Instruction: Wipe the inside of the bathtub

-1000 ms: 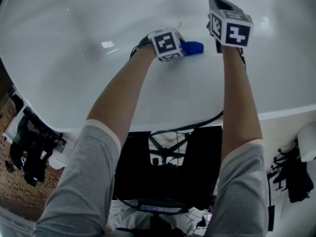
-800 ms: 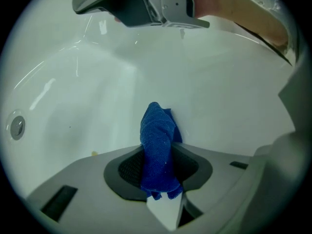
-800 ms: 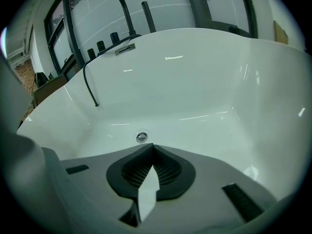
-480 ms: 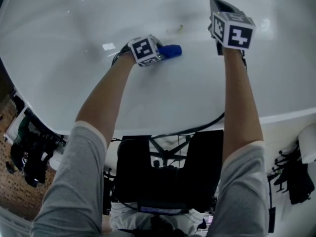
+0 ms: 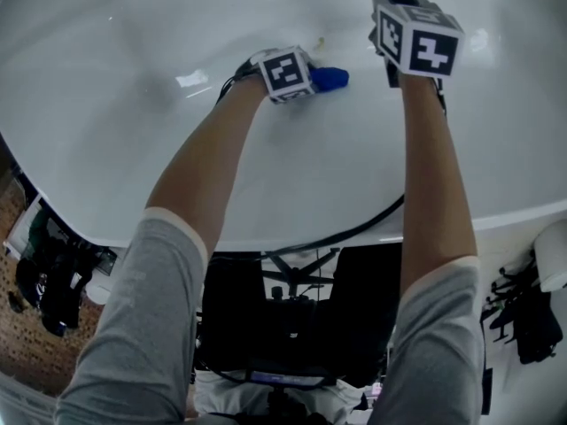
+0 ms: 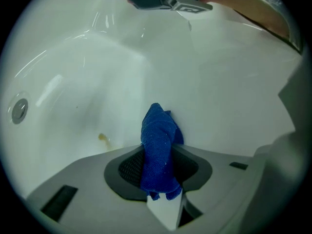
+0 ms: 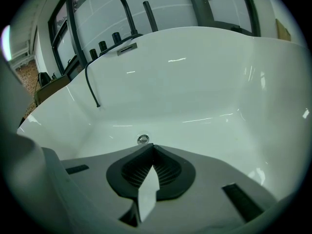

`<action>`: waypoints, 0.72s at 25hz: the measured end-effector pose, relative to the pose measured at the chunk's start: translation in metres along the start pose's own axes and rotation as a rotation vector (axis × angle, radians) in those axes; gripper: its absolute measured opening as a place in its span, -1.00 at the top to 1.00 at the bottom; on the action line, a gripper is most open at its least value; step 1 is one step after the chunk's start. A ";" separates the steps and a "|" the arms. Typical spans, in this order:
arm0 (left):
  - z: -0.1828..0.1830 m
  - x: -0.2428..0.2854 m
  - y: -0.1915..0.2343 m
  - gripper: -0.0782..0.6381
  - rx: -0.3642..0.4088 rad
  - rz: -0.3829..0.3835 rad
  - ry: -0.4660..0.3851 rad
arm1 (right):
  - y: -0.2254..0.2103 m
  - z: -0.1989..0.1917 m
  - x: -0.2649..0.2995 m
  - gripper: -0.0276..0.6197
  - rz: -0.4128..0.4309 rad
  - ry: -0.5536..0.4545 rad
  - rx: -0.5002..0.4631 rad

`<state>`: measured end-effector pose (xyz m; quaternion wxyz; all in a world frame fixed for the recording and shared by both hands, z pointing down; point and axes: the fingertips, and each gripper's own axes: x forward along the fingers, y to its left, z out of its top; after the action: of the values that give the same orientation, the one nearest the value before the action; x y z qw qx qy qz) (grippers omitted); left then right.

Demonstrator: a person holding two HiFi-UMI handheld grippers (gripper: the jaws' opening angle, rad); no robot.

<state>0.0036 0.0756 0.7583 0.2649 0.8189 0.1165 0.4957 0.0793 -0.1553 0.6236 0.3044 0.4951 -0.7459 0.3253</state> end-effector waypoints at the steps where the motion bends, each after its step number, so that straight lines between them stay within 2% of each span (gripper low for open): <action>1: 0.014 0.006 0.001 0.41 0.019 -0.011 -0.012 | -0.001 0.002 0.001 0.90 0.002 -0.004 -0.003; 5: 0.039 0.023 -0.002 0.41 0.068 -0.059 -0.011 | -0.003 0.006 0.003 0.90 0.006 -0.016 -0.017; 9: 0.032 0.022 -0.001 0.43 0.023 -0.042 -0.038 | -0.005 0.006 0.003 0.90 0.004 -0.018 -0.024; 15: -0.056 0.012 -0.005 0.43 -0.023 -0.054 0.141 | 0.000 0.006 0.004 0.90 0.010 -0.013 -0.028; 18: -0.085 0.006 0.002 0.43 -0.050 -0.021 0.184 | 0.002 0.010 0.008 0.90 0.017 -0.021 -0.030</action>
<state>-0.0677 0.1034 0.7955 0.2785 0.7617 0.1366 0.5688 0.0731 -0.1669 0.6234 0.3012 0.4876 -0.7580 0.3114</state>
